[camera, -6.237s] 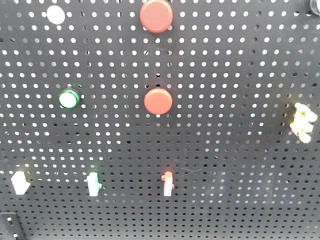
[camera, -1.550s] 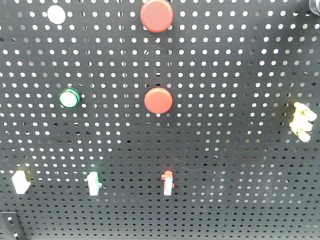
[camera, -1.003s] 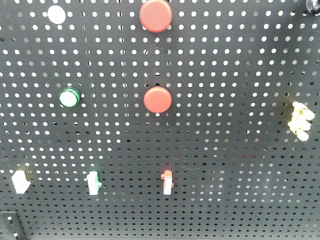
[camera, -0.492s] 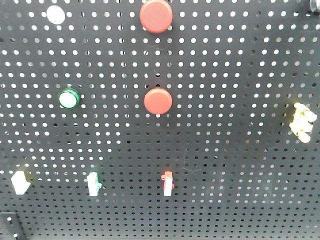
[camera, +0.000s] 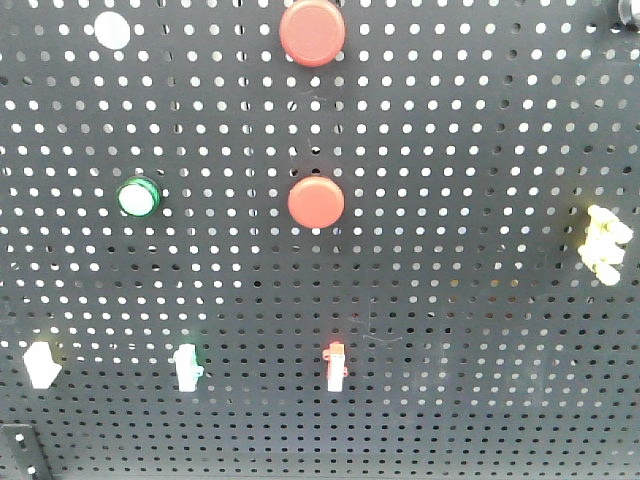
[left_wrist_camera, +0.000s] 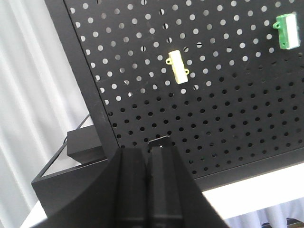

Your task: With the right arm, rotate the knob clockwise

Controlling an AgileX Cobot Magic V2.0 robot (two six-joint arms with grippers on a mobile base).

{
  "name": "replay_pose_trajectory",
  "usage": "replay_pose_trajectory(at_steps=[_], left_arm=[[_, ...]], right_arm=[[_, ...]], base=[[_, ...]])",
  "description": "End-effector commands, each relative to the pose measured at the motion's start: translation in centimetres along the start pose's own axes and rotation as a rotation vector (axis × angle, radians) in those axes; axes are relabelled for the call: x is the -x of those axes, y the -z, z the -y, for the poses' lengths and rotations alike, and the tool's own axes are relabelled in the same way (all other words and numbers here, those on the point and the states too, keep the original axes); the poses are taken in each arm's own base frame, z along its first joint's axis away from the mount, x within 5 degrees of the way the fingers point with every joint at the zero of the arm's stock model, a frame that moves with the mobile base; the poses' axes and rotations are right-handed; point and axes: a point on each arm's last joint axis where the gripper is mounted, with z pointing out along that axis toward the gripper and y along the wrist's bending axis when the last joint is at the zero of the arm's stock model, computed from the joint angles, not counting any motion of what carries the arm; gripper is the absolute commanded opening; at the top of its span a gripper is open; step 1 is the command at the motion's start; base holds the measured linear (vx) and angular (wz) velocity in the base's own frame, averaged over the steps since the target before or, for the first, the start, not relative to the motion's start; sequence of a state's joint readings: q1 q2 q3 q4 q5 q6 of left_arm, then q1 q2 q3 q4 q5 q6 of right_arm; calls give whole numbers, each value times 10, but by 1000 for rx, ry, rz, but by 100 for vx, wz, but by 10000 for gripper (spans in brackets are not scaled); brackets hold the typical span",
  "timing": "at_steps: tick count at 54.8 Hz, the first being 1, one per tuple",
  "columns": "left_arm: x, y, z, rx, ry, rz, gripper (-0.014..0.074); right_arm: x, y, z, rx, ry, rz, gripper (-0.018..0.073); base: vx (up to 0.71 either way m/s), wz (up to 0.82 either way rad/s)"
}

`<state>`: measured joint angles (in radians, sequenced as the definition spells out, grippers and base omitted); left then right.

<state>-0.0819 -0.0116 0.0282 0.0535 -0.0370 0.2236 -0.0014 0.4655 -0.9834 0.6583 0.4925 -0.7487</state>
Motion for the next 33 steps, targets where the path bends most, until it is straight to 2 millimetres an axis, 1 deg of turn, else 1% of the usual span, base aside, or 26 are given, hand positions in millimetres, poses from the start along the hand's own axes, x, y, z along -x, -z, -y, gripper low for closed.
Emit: replay_pose_trajectory(at_steps=[1,7,14,25,33], left_arm=[[-3,1,2,5,10,61,-6],[-3,1,2,5,10,61,-6],[-3,1,2,5,10,61,-6],[-3,1,2,5,10,61,-6],[-3,1,2,5,10,61,-6]], right_arm=[[-20,3,7,-136,-23,82,-7],[-63,3,13,-261,-45,92,-7],[-108,-4,16,-338,-61,32,-7],[-170,-4,7,-321,-83,-147,-7],[-209,1,0,-306,-98,-262,-7]], base=[[0,0],[0,0],[0,0],[0,0],[0,0]])
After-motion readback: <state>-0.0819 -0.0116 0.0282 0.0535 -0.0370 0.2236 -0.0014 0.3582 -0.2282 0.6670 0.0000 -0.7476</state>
